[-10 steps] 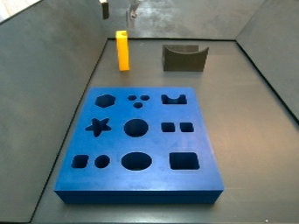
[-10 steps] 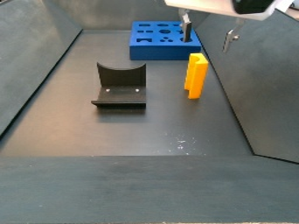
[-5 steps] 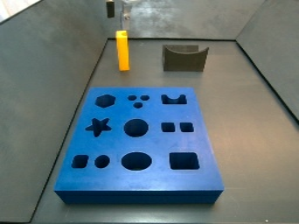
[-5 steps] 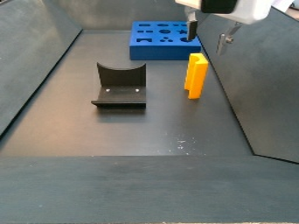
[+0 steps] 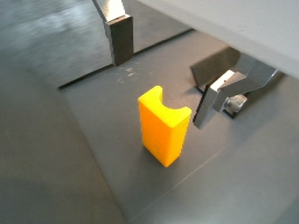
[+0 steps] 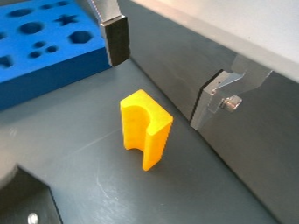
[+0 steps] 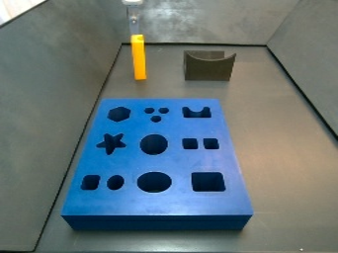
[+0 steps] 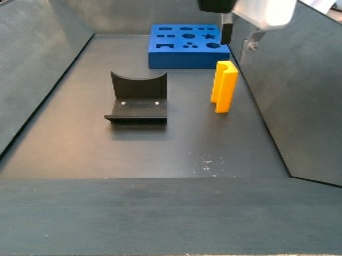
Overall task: Pick up the arch object. Move up. Rotate the arch object. Move to above the board. Insert the arch object.
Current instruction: Rotate the arch object.
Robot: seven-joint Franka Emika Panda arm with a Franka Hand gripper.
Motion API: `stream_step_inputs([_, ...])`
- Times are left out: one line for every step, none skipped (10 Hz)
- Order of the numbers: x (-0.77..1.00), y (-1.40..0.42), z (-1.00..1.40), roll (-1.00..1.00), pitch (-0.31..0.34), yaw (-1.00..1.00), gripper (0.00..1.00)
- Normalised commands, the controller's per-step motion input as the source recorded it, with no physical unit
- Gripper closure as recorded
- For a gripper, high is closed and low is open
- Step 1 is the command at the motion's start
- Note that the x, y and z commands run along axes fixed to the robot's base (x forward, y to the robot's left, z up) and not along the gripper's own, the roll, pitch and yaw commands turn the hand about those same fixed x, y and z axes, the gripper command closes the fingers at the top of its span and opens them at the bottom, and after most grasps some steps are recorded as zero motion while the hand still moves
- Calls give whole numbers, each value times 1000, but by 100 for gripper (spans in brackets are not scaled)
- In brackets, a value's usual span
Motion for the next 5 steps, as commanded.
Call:
stream_step_inputs([26,14,-46,-37,-28,-784,0])
stream_step_inputs([25,15,-47,-37,-27,-463,0])
stream_step_inputs([25,14,-47,-37,-27,-262,0])
stream_step_inputs([0,0,-1000,0,0,0,0])
stream_step_inputs([5,0,-1000,0,-5,33,0])
